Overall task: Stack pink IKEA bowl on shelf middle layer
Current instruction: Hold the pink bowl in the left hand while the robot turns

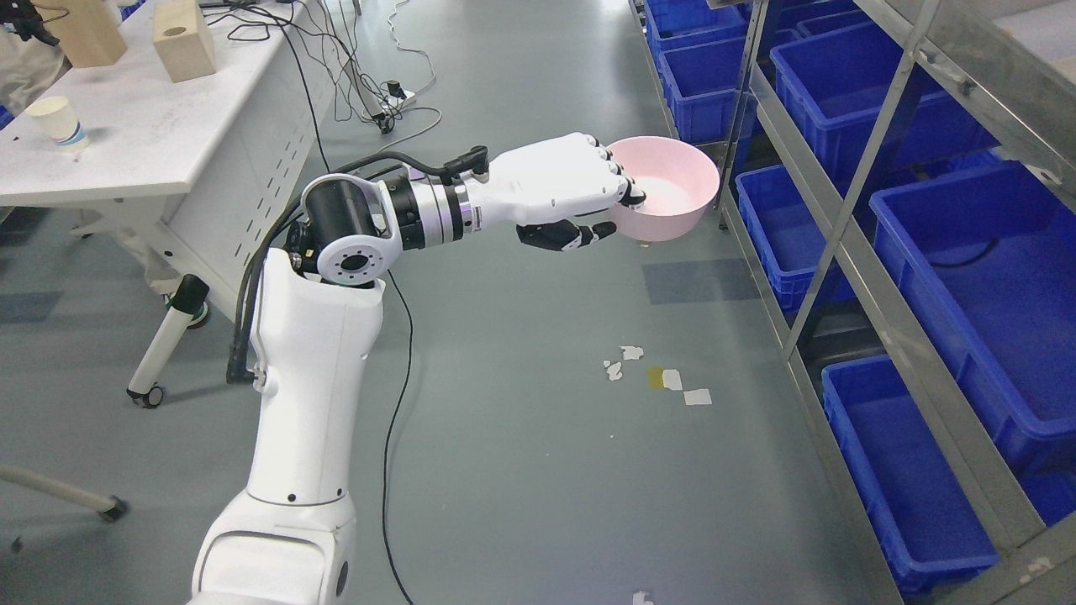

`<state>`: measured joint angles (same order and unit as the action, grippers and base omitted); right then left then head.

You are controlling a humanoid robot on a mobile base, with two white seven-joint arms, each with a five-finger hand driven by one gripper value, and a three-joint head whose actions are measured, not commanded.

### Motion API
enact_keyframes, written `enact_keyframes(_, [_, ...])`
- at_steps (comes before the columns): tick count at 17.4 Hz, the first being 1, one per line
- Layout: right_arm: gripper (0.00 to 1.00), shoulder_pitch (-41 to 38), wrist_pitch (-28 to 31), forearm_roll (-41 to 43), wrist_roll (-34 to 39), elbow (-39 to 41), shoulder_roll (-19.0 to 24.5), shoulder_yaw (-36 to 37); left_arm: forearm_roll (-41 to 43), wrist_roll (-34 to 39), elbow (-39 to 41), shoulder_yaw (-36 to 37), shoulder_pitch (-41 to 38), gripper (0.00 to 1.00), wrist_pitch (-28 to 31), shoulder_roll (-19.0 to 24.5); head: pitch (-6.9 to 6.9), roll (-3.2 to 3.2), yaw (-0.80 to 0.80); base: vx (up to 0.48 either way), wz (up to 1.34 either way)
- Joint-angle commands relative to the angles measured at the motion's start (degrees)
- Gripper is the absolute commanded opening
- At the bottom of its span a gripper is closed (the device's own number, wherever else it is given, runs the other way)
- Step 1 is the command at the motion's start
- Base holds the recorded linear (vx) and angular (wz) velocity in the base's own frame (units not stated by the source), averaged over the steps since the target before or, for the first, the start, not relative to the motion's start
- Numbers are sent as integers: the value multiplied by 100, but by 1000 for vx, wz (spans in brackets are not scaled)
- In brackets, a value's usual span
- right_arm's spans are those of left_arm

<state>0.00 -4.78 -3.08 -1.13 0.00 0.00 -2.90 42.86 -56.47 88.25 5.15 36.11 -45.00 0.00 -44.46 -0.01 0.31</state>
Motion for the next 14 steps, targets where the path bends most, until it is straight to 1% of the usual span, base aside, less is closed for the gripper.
enact_keyframes(1, [100, -131, 4, 0, -36, 100, -100, 0, -14, 5, 26, 22, 2, 3, 0, 100, 0, 0, 0, 284, -76])
enact_keyframes(7, [100, -131, 4, 0, -36, 100, -100, 0, -23, 13, 26, 22, 11, 3, 0, 100, 0, 0, 0, 329, 6])
enact_keyframes(14, [100, -131, 4, 0, -36, 100, -100, 0, -32, 136, 26, 13, 142, 3, 0, 100, 0, 0, 0, 299, 228])
